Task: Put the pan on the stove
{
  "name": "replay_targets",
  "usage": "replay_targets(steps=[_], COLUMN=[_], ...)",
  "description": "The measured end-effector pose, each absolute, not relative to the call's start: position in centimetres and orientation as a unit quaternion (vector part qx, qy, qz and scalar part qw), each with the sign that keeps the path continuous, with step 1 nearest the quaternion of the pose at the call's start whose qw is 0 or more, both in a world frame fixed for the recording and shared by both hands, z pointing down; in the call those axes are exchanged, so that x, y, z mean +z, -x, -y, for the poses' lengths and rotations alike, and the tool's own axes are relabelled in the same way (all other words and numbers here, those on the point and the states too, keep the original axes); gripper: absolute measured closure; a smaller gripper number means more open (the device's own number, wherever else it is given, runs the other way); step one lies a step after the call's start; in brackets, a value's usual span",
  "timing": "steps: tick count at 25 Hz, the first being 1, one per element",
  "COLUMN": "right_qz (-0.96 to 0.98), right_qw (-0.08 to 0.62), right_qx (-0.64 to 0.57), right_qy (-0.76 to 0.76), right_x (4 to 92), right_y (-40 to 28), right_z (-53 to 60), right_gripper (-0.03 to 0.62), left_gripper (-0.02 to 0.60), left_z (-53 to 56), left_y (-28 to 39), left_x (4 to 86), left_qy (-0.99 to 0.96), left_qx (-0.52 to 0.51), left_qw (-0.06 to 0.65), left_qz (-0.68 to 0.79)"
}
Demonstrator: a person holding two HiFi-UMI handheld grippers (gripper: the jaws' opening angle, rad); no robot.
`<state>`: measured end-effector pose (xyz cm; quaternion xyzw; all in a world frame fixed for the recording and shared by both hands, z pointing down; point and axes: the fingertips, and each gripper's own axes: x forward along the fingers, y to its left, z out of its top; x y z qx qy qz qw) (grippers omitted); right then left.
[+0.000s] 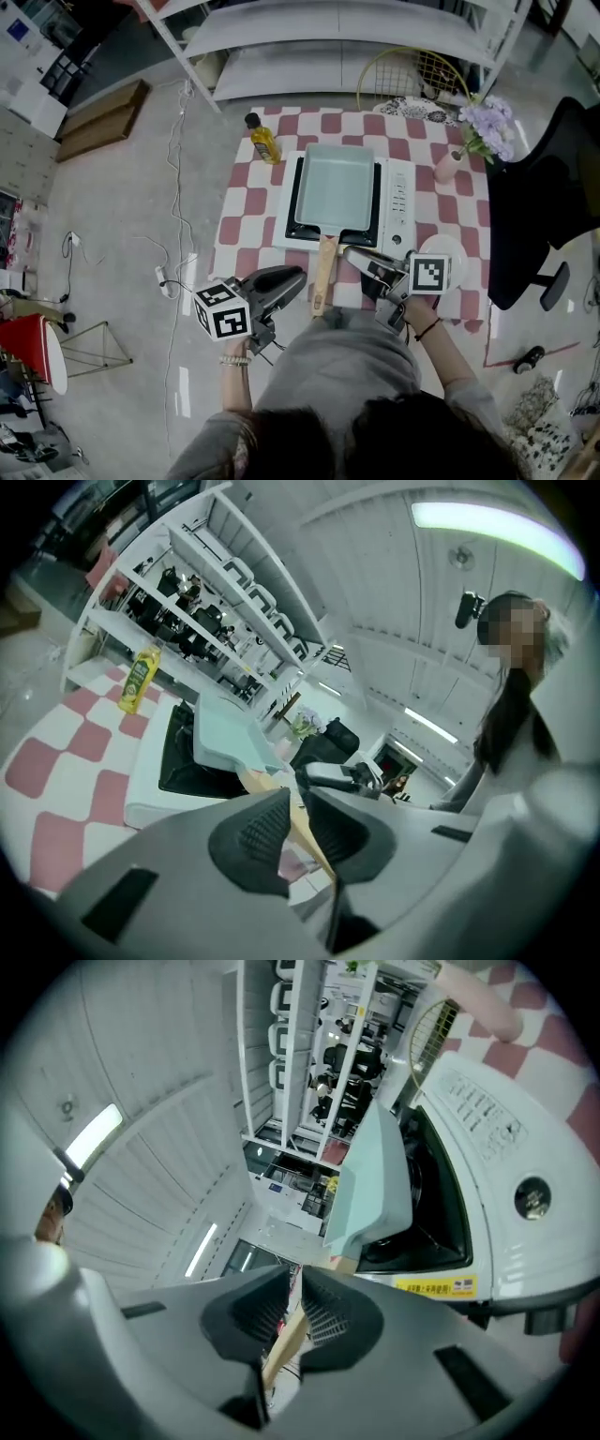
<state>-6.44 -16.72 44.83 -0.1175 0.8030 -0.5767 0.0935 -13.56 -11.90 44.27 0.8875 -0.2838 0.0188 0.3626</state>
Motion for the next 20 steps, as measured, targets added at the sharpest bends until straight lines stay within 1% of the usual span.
replay_targets(steps=[4,8,20], right_qz=[-0.834,-0.871,-0.917], right_qw=[0.069,0.05,0.068], right_qx=[-0.527,-0.454,-0.313], right_qy=[0.147,0.181,0.237], right_x=[44.7,43.6,40.3], right_y=[5.3,4.2,1.1], right_z=[17.0,17.4,18.5], right_gripper=[0.555,0.565,0.571], left_gripper=[0.527,0.541,0.545], left_z=[11.8,11.9,13.0], left_y=[13.6,14.3,15.7], left_x=[43.6,42.9,39.1], left_qy=[-0.89,-0.887,-0.872], left_qx=[0.04,0.064,0.045], left_qw=[0.324,0.275,0.145], left_qz=[0.318,0.364,0.465])
